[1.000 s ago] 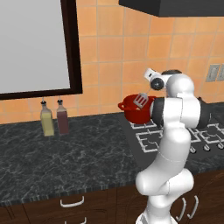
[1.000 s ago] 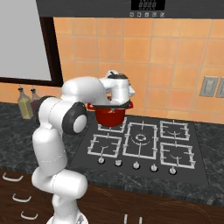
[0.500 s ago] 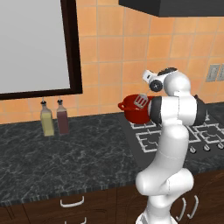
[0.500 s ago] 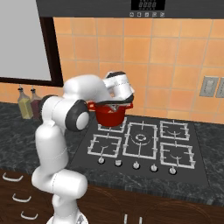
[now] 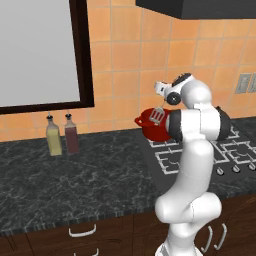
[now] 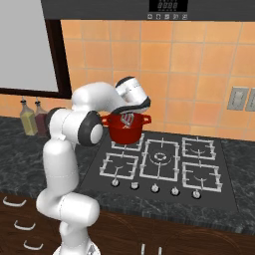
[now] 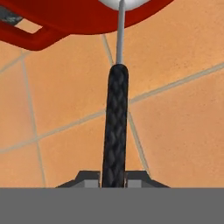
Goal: Put the garlic and bell pepper in the pot. Retrieve the spatula and lightly stir the vegetables in the pot.
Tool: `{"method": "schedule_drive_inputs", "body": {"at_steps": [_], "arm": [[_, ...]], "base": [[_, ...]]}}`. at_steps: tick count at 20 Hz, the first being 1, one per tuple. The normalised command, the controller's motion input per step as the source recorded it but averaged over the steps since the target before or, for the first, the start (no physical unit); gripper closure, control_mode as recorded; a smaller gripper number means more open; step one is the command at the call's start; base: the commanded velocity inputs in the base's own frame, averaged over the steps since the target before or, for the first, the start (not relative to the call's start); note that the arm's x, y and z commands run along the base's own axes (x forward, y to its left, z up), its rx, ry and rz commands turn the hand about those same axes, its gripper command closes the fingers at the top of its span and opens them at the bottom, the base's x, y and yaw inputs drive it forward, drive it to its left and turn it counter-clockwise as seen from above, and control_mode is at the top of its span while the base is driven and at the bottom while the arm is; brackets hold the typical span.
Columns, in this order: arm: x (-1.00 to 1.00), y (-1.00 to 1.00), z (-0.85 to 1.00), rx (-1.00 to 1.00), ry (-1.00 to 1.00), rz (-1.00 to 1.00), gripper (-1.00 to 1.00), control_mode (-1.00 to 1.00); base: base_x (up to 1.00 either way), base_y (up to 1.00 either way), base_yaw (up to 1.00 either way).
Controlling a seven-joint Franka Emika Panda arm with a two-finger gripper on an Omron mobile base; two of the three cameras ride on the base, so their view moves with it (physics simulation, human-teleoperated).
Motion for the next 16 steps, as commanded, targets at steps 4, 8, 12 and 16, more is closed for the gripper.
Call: {"method": "schedule_drive_inputs", "body": {"at_steps": [4, 8, 12, 16], "arm": [[0.26, 0.08, -0.39, -0.06, 0.03, 0.04, 1.00, -1.00], [0.13, 0.09, -0.58, 0.00, 0.01, 0.01, 1.00, -1.00], [0.05, 0.07, -0.48, 0.00, -0.01, 0.00, 1.00, -1.00], [0.02, 0.28, -0.48, -0.01, -0.07, 0.06, 1.00, -1.00]], "base": [[0.00, 0.00, 0.00], [0.00, 0.00, 0.00], [0.00, 0.00, 0.00], [0.00, 0.00, 0.00]]}}
